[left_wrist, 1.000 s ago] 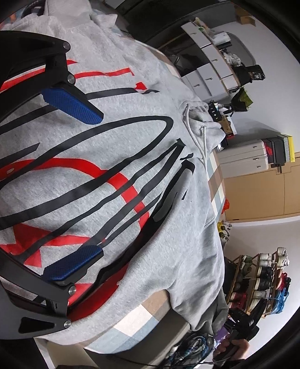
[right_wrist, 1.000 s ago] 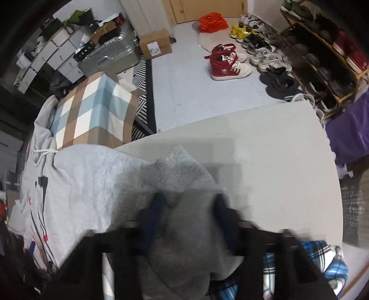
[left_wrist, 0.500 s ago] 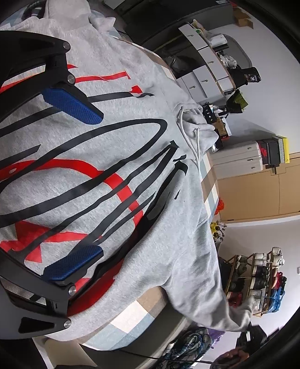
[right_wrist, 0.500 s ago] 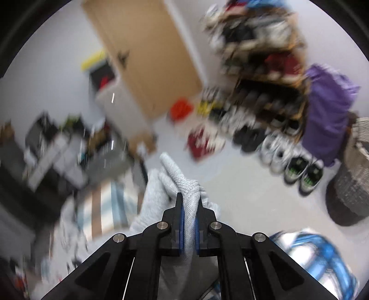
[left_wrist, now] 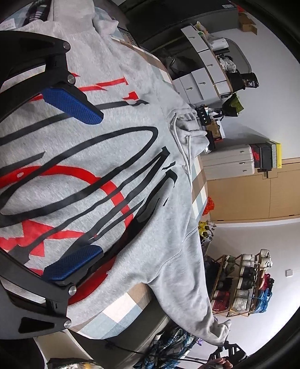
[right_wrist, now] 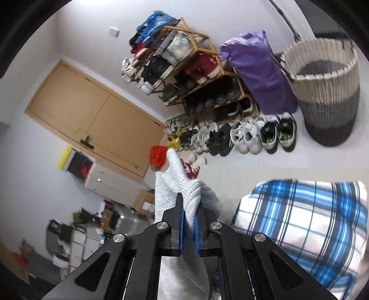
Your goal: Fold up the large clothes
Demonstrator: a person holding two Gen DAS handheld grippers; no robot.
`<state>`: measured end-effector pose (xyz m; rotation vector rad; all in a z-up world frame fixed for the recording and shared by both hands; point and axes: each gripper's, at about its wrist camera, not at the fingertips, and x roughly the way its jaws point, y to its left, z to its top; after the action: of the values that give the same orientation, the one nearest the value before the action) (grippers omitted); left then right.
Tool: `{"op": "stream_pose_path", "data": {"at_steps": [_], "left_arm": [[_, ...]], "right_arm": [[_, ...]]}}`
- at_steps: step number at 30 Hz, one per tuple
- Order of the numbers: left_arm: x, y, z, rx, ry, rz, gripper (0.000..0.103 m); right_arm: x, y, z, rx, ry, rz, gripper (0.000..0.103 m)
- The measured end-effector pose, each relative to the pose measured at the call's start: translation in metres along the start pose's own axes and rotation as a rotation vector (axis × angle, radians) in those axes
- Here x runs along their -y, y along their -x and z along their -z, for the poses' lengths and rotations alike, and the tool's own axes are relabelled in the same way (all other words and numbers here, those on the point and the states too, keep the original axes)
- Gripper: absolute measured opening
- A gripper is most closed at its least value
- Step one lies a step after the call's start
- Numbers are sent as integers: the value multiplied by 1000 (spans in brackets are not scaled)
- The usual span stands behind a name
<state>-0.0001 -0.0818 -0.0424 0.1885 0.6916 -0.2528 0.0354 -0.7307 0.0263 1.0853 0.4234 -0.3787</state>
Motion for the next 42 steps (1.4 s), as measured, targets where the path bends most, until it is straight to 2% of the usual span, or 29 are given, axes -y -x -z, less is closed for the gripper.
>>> {"op": "stream_pose_path", "data": {"at_steps": [4, 7, 11, 14, 16, 19, 22, 23, 26, 27, 28, 29, 32, 34, 38, 42], "left_arm": [[-8, 5, 1, 11, 13, -7, 102], [-15, 7, 1, 18, 29, -9, 102], [-25, 10, 1, 18, 68, -3, 102], [-34, 15, 1, 34, 97, -9, 102], [-43, 21, 0, 58, 118, -31, 102], [-66, 32, -1, 89, 174, -76, 102], [-103, 42, 2, 103, 294, -110, 102], [-117, 46, 4, 105, 342, -120, 102], [-152, 60, 13, 119, 451, -139, 102], [-163, 67, 16, 130, 480, -155, 102], [-173, 73, 20, 144, 500, -173, 102], [-182, 79, 23, 159, 513, -196, 102], [-205, 93, 29, 191, 560, -261, 102], [-219, 98, 33, 203, 601, -275, 102], [-243, 101, 39, 220, 699, -286, 102], [-256, 96, 44, 208, 750, -252, 102]], "right_arm": [[-10, 12, 1, -8, 36, -48, 7], [-38, 24, 9, -12, 131, -143, 7], [-93, 45, 30, 23, 349, -287, 7], [-137, 60, 60, 7, 491, -400, 7], [-159, 67, 86, -13, 548, -444, 7], [-208, 73, 141, -87, 639, -571, 7], [-244, 70, 195, -174, 693, -681, 7], [-260, 65, 223, -218, 717, -722, 7], [-287, 49, 285, -325, 747, -778, 7], [-297, 39, 317, -381, 758, -802, 7], [-300, 34, 333, -406, 762, -811, 7], [-308, 22, 365, -461, 774, -823, 7], [-318, -2, 433, -573, 834, -811, 7], [-320, -21, 488, -664, 895, -794, 7], [-303, -46, 573, -787, 978, -729, 7], [-286, -74, 626, -849, 1074, -625, 7]]}}
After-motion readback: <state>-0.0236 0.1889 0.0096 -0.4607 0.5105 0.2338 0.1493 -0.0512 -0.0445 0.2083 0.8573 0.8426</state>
